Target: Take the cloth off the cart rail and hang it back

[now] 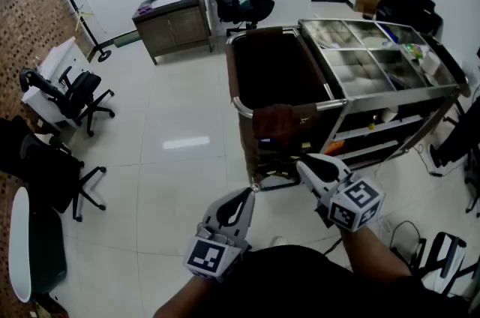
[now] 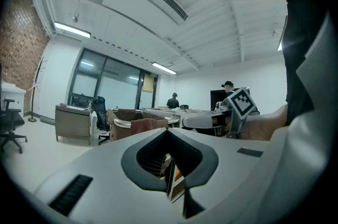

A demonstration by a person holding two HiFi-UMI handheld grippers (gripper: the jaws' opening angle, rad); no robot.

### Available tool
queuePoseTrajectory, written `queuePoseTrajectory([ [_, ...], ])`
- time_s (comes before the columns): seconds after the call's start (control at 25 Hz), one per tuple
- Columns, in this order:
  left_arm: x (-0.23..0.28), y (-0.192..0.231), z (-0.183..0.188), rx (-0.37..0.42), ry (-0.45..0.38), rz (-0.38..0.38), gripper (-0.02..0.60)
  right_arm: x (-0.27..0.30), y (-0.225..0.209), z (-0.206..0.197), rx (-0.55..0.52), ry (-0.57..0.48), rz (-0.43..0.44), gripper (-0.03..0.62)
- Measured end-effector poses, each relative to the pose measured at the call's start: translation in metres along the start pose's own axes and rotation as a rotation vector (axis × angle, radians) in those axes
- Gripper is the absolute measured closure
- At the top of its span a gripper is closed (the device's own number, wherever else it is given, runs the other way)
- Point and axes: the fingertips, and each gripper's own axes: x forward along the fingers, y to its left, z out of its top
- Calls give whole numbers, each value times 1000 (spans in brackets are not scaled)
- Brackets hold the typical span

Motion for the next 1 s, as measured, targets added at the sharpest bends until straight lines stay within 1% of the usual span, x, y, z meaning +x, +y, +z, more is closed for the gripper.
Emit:
queuePoseTrajectory([
  [0.12, -5, 12, -2, 3, 8, -1, 583, 38, -29, -5, -38, 30, -56, 495],
  [0.2, -8, 15, -4, 11, 22, -6, 583, 59, -52, -16, -25, 67, -92, 485],
  [0.28, -10, 18, -4, 20, 32, -12, 583, 73, -73, -28, 30, 92, -111, 485],
  [0.4, -17, 22, -3, 44, 38, -19, 583, 89, -93, -40, 143, 84, -109, 485],
  [0.52, -22, 26, -3, 43, 48, -21, 583, 99, -107, -48, 195, 85, -134, 485],
  [0.6, -27, 29, -2, 39, 49, -18, 583, 100, -110, -52, 214, 82, -147, 485],
  [0.68, -30, 31, -2, 40, 49, -19, 583, 102, -109, -51, 231, 66, -139, 484],
  [0.72, -30, 32, -2, 41, 52, -20, 583, 103, -107, -49, 238, 57, -129, 470],
  [0.76, -30, 33, -3, 41, 56, -22, 583, 105, -104, -48, 243, 52, -119, 440],
  [0.8, -30, 34, -4, 41, 58, -24, 583, 108, -102, -47, 243, 53, -111, 389],
  [0.84, -30, 34, -4, 39, 58, -25, 583, 111, -99, -47, 237, 59, -106, 381],
  [0.92, -30, 36, -1, 40, 53, -30, 583, 116, -93, -48, 218, 73, -102, 385],
  [1.0, -29, 36, -1, 45, 52, -37, 583, 117, -89, -47, 202, 73, -101, 430],
])
